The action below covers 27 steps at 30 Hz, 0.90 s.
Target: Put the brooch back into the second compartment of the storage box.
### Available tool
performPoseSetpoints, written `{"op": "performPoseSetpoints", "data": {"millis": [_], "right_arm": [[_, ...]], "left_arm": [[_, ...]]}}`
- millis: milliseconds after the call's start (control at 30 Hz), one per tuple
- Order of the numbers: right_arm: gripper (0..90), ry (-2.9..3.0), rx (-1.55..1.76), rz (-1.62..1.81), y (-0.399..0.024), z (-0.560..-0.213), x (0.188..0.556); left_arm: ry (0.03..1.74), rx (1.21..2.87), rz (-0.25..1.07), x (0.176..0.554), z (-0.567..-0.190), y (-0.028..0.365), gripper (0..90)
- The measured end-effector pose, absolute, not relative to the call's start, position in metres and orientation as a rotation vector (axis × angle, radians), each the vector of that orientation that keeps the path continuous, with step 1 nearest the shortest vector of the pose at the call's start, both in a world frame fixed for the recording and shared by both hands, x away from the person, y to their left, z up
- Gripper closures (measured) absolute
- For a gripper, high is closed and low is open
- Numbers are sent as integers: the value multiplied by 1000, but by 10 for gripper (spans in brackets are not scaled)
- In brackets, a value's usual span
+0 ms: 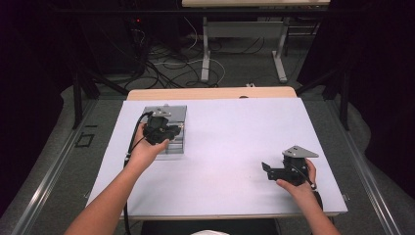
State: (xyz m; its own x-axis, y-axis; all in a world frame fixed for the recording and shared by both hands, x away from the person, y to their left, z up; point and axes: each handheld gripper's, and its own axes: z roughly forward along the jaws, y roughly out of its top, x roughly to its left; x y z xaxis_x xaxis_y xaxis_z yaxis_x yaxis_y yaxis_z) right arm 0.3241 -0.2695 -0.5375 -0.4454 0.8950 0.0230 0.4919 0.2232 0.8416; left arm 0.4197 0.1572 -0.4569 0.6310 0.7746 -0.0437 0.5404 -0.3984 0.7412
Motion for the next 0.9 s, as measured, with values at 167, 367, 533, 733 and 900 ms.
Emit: {"op": "performPoseSetpoints", "data": {"millis": [167, 367, 533, 733, 900], "right_arm": [[59, 2031, 1274, 1126, -269, -538, 324], [59, 2037, 1264, 1125, -270, -538, 325], [59, 2035, 1278, 1127, -270, -538, 324], [59, 2035, 1276, 1130, -270, -538, 324], [59, 2035, 1276, 1128, -270, -538, 325]], "left_arm": [[1040, 2106, 415, 425, -456, 164, 797], [1053, 2115, 430, 430, -455, 174, 797], [1056, 2137, 428, 434, -456, 179, 797], [1050, 2155, 445, 439, -462, 181, 797], [1041, 2165, 475, 442, -465, 182, 797]]}}
